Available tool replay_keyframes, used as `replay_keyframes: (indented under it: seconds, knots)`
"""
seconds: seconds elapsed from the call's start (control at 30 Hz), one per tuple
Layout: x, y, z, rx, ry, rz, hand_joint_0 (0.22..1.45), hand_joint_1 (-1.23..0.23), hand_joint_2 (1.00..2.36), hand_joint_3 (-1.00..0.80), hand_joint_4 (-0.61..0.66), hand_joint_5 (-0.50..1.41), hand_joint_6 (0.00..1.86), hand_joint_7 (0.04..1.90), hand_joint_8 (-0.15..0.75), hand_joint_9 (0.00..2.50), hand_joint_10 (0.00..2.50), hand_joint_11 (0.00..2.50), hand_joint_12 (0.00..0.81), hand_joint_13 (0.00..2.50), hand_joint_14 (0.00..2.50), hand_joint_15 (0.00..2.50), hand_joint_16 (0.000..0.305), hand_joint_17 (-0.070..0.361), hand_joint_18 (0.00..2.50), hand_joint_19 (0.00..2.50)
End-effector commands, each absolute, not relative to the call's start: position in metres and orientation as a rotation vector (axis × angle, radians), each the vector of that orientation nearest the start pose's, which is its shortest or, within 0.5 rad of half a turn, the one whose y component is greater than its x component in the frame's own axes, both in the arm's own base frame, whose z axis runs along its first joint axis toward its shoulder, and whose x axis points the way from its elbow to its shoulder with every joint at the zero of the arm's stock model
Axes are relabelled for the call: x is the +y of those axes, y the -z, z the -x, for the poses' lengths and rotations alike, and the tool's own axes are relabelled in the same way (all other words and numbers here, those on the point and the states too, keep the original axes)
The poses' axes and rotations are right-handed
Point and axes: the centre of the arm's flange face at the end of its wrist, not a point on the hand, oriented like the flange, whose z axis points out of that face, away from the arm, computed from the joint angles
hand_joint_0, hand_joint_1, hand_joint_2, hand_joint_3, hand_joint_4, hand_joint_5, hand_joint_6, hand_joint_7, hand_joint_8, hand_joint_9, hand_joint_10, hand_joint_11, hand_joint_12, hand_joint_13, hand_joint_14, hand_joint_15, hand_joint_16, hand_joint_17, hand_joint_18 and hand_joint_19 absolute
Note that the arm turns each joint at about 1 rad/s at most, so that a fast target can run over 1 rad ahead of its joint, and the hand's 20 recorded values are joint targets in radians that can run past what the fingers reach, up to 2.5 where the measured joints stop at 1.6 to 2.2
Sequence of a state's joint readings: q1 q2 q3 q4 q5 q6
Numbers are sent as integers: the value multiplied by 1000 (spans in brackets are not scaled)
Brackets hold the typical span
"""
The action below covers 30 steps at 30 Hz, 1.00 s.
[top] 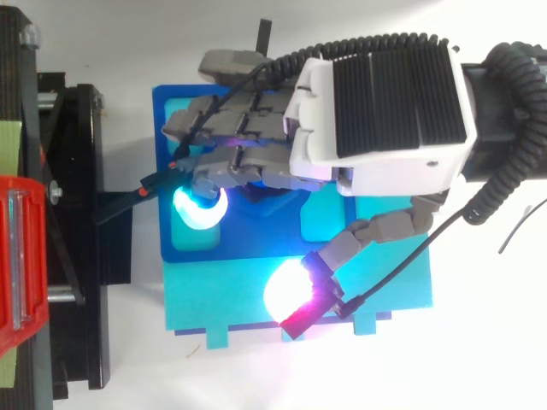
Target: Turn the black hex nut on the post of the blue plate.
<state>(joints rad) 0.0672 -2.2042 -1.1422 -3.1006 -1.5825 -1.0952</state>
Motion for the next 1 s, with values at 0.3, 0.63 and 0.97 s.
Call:
replay_keyframes:
  seconds: [0.3, 0.63, 0.97]
  knots:
    - [-96, -304, -720, 1733, -406, -355, 416, -552, 1000, -500, 264, -209, 502, 867, 325, 259, 0, 0, 417, 229, 0, 0, 56, 126, 147, 0]
    - [-117, -306, -716, 1731, -432, -342, 416, -550, 1000, -500, 262, -209, 502, 866, 325, 259, 0, 0, 416, 230, 0, 0, 56, 126, 148, 0]
    - [-140, -305, -710, 1735, -452, -332, 417, -550, 1000, -500, 263, -209, 502, 866, 325, 260, 0, 0, 416, 232, 0, 0, 56, 126, 147, 0]
